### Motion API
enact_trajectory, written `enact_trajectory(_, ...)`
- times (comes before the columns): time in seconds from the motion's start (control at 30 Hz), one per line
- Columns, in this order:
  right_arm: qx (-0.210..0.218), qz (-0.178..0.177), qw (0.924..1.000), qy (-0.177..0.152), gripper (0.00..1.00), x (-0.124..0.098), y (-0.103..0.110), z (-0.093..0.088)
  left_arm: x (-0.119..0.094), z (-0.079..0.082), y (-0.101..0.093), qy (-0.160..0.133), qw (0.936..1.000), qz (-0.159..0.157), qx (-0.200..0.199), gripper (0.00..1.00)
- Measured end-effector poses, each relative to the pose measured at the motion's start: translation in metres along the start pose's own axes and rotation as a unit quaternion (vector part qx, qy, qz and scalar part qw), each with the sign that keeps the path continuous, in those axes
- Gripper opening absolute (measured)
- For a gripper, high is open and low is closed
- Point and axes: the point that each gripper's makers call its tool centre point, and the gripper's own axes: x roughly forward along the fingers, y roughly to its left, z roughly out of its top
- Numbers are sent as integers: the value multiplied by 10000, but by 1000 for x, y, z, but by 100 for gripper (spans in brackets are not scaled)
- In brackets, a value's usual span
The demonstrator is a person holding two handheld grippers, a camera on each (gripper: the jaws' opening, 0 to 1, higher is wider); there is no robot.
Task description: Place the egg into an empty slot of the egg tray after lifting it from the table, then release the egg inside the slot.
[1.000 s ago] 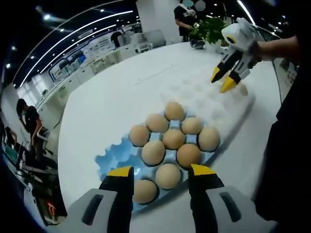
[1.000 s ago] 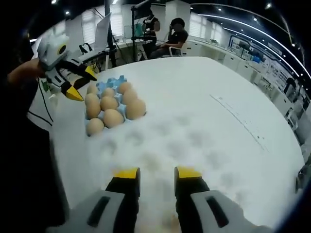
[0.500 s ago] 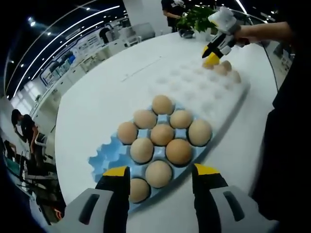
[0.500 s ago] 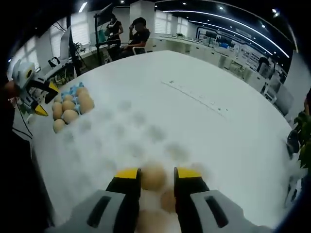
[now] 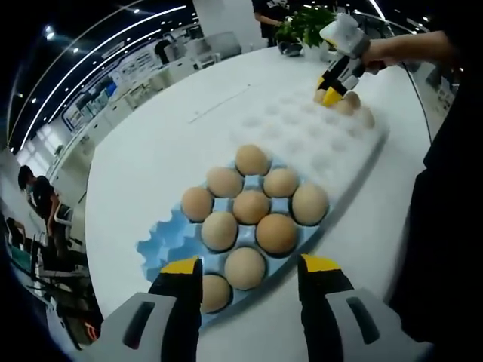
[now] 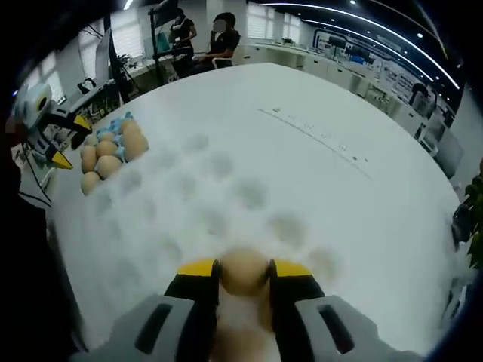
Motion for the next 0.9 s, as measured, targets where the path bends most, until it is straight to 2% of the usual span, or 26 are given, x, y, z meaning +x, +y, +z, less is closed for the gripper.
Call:
enact_trajectory(0.1, 42, -23, 9999, 94, 28, 0, -1, 0, 0, 2, -1, -14, 10000, -39, -14, 52)
enact_trajectory(0.27, -1, -52, 9999, 88, 28, 0, -1, -1, 1, 14, 0, -130, 9999, -30, -18, 52)
enact_trajectory(0.4, 306, -67, 9995, 39, 27, -3, -1, 0, -2, 24, -3, -320, 9994, -75, -103, 52)
enact_trajectory(0.5, 691, -148, 9975, 47, 27, -5, -1, -2, -5, 24, -3, -369, 9993, -67, -82, 52)
enact_trajectory(0.63, 769, -192, 9969, 21, 26, -8, -1, -1, -10, 19, -2, -344, 9993, -58, -94, 52)
enact_trajectory(0.73, 1138, -196, 9933, -79, 25, -12, -2, 1, -14, 15, 1, -317, 9995, -7, -89, 52)
enact_trajectory(0.9, 1244, -241, 9917, -212, 23, -19, 0, 7, -20, 20, -1, -419, 9990, 33, -127, 52)
